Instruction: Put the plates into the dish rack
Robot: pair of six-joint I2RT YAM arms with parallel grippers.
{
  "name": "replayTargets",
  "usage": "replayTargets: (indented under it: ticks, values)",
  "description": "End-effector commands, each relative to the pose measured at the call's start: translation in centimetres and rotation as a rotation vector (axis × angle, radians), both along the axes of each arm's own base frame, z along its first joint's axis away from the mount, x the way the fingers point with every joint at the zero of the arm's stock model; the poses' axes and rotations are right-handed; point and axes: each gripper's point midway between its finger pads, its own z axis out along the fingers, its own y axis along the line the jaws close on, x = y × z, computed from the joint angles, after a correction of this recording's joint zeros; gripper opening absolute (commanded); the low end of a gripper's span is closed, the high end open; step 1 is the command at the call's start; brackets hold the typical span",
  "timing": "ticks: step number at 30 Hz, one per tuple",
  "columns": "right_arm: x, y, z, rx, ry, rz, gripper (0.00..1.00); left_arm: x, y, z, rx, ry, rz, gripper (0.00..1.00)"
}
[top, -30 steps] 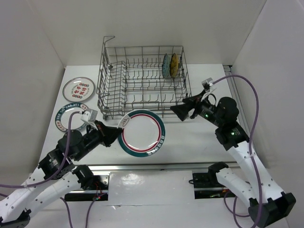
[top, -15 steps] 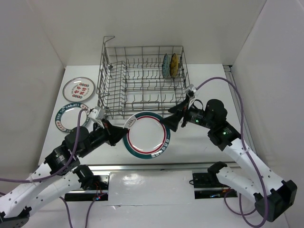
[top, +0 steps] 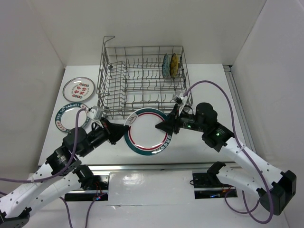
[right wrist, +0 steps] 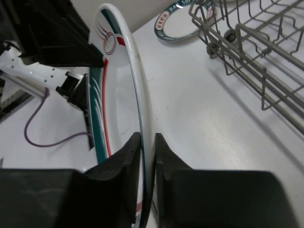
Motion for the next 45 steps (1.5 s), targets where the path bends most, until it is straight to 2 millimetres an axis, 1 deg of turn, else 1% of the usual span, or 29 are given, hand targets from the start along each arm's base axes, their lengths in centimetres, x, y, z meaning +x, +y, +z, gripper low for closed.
replayTargets:
  ticks: [1,2,3,4,5,6,7,9,10,11,15,16,17,20,21,23,24,26,28,29,31,32,36,37,39,41,43,44,45]
  values:
    - [0.6,-0.2,-0.4,-0.008,0.006,-0.04,0.12,-0.1,-0.3,4.3,-0.112,-0.112,-0.016,0.0]
    - [0.8,-0.2,0.2,-0.001,-0.004,-0.053,0.03,0.1,-0.6,3.9,-0.1,-0.1,-0.016,0.0]
    - [0.7,-0.3,-0.1,-0.008,0.004,-0.053,0.0,0.4,-0.3,3.6,-0.093,-0.093,0.005,0.04]
    - [1.0,-0.3,0.6,0.003,-0.001,-0.07,0.0,0.8,-0.3,3.0,-0.074,-0.075,0.019,0.18]
    - [1.3,-0.4,1.1,0.012,-0.001,-0.088,0.0,1.1,-0.2,2.4,-0.065,-0.052,0.039,0.6]
    - [1.5,-0.6,1.5,0.014,-0.007,-0.108,0.0,1.1,-0.2,2.4,-0.065,-0.051,0.039,0.83]
    - [1.9,-0.8,2.5,0.031,-0.011,-0.136,0.0,1.1,-0.2,2.4,-0.065,-0.051,0.039,1.0]
    - [3.5,-2.2,3.5,0.038,-0.012,-0.276,0.0,1.1,-0.5,1.7,-0.051,-0.039,0.026,1.0]
    - [4.4,-2.9,4.8,0.052,-0.022,-0.346,0.0,0.9,-0.8,1.2,-0.044,-0.031,0.009,1.0]
    - [6.4,-5.0,5.6,0.058,-0.033,-0.517,0.0,0.7,-0.9,1.2,-0.037,-0.038,-0.005,1.0]
    - [9.2,-9.6,9.4,0.113,-0.072,-0.823,0.0,-0.2,-1.6,-0.2,-0.019,-0.03,-0.073,1.0]
    - [9.9,-10.1,9.7,0.109,-0.074,-0.874,0.0,-0.3,-1.7,-0.6,-0.013,-0.023,-0.084,1.0]
    - [10.3,-10.8,11.3,0.134,-0.09,-0.923,0.0,-0.4,-1.6,-0.4,-0.019,-0.03,-0.084,1.0]
    - [12.1,-12.9,12.1,0.138,-0.101,-1.085,0.0,-0.7,-1.4,-1.4,-0.009,-0.005,-0.083,1.0]
    - [12.7,-14.1,12.0,0.135,-0.105,-1.171,0.0,-0.7,-1.4,-1.4,-0.009,-0.005,-0.083,1.0]
    - [14.3,-14.5,11.6,0.087,-0.123,-1.249,0.0,-0.8,-1.3,-2.5,0.007,0.011,-0.083,1.0]
    - [14.9,-15.7,11.2,0.039,-0.133,-1.337,0.0,-0.9,-1.2,-2.2,0.0,0.004,-0.083,1.0]
    - [16.5,-15.3,9.1,-0.122,-0.161,-1.38,0.0,-1.2,-1.1,-2.8,0.009,0.014,-0.093,1.0]
    - [17.4,-15.4,9.0,-0.204,-0.196,-1.425,0.0,-1.3,-0.9,-2.7,0.008,0.013,-0.093,1.0]
    - [18.4,-14.9,7.6,-0.273,-0.192,-1.429,0.0,-1.4,-0.9,-3.1,0.009,0.014,-0.093,1.0]
    - [19.2,-14.8,8.2,-0.303,-0.215,-1.456,0.0,-1.5,-0.7,-3.6,0.016,0.022,-0.093,1.0]
    - [20.0,-14.9,7.3,-0.356,-0.221,-1.46,0.0,-1.6,-0.7,-3.9,0.016,0.022,-0.093,1.0]
    - [22.1,-15.0,6.9,-0.377,-0.235,-1.465,0.0,-1.8,-0.5,-4.6,0.031,0.038,-0.092,1.0]
    - [22.8,-15.9,7.4,-0.371,-0.231,-1.478,0.0,-1.8,-0.4,-4.8,0.037,0.044,-0.092,1.0]
    - [23.8,-16.2,6.8,-0.397,-0.22,-1.471,0.0,-2.0,-0.3,-4.9,0.039,0.047,-0.092,1.0]
    - [24.8,-16.9,7.3,-0.388,-0.215,-1.468,0.0,-1.9,-0.1,-4.9,0.04,0.046,-0.082,1.0]
    - [25.6,-16.6,6.9,-0.4,-0.208,-1.449,0.0,-1.9,-0.1,-5.4,0.046,0.053,-0.082,1.0]
    - [26.1,-17.4,7.1,-0.399,-0.206,-1.473,0.0,-1.9,-0.1,-5.4,0.046,0.053,-0.082,1.0]
    - [26.5,-17.0,7.0,-0.397,-0.205,-1.459,0.0,-1.9,-0.1,-5.4,0.046,0.053,-0.082,1.0]
